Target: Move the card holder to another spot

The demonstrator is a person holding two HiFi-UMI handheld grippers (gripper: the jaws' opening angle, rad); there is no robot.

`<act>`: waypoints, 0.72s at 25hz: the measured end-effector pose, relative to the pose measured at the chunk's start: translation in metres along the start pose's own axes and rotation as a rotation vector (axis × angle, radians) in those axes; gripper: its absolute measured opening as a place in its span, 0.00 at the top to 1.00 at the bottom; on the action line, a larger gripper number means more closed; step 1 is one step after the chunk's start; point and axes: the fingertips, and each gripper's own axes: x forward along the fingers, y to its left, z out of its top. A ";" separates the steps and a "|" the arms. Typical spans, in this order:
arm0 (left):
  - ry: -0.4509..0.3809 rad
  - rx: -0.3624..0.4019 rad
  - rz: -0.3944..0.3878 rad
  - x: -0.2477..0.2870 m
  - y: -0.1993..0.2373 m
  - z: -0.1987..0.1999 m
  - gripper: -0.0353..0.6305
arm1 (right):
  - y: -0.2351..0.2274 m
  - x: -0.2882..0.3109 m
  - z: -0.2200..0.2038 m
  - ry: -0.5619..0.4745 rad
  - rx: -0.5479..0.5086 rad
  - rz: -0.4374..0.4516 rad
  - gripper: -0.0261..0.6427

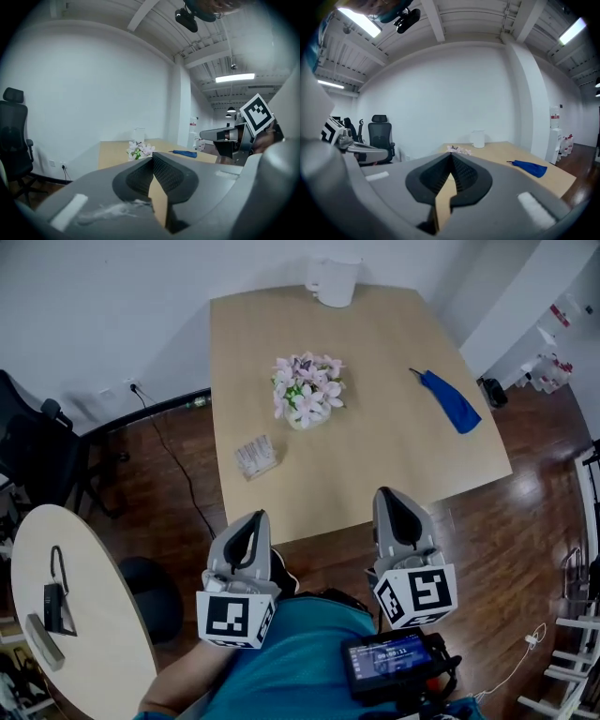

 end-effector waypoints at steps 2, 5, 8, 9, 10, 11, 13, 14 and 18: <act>-0.013 0.024 -0.015 -0.006 -0.027 0.004 0.92 | -0.013 -0.025 -0.002 -0.016 0.008 -0.014 0.97; -0.025 0.048 -0.029 -0.019 -0.067 0.006 0.92 | -0.027 -0.060 -0.008 -0.038 0.017 -0.019 0.97; -0.022 0.054 -0.018 -0.035 -0.096 0.001 0.92 | -0.035 -0.092 -0.019 -0.044 0.024 -0.011 0.97; -0.020 0.053 -0.011 -0.042 -0.104 -0.001 0.92 | -0.037 -0.102 -0.023 -0.044 0.026 -0.006 0.97; -0.018 0.054 -0.005 -0.050 -0.111 -0.003 0.92 | -0.037 -0.112 -0.026 -0.044 0.028 -0.001 0.97; -0.014 0.057 0.000 -0.057 -0.118 -0.005 0.92 | -0.037 -0.121 -0.030 -0.045 0.028 0.004 0.97; -0.002 0.064 0.007 -0.071 -0.130 -0.010 0.92 | -0.037 -0.139 -0.036 -0.046 0.030 0.008 0.97; 0.003 0.067 0.010 -0.076 -0.134 -0.012 0.92 | -0.037 -0.146 -0.038 -0.047 0.033 0.009 0.97; 0.003 0.080 0.003 -0.094 -0.146 -0.020 0.92 | -0.030 -0.166 -0.045 -0.057 0.042 0.014 0.97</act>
